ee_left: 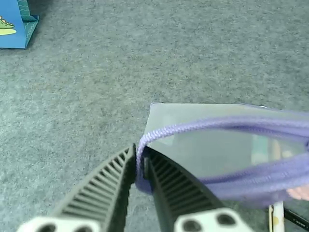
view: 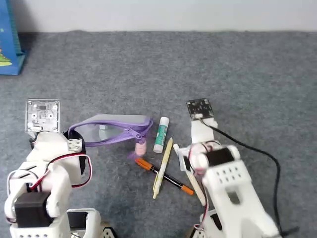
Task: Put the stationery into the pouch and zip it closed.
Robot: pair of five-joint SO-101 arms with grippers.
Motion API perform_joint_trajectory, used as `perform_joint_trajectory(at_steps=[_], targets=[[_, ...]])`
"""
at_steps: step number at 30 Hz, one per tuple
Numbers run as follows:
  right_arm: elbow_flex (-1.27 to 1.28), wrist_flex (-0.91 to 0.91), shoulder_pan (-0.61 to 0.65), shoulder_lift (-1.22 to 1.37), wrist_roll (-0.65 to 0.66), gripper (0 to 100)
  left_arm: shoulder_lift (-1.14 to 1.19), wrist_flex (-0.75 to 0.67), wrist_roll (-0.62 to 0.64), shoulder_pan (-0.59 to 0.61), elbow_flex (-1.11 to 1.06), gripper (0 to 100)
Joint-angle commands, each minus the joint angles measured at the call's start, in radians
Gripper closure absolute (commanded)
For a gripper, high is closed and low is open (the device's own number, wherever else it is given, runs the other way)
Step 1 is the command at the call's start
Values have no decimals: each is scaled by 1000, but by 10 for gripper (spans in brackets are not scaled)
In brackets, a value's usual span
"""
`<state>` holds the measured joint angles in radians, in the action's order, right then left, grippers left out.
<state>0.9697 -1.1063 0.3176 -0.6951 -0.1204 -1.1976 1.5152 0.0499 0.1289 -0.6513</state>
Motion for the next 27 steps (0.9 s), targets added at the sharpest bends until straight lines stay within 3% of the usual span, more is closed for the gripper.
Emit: perform_joint_trajectory(at_steps=[1,13,19,23,27], targets=[[-117,61,-4,189,-2,883,20,-23,17,6,1,988],[-199,317,65,539,-2,887,20,-20,17,6,-1,988],[-207,355,38,619,0,889,20,-20,17,6,-1,988],[-216,351,-7,619,3,998,20,-20,17,6,-2,988],[-212,341,-62,616,32,994,20,-20,17,5,-2,988]])
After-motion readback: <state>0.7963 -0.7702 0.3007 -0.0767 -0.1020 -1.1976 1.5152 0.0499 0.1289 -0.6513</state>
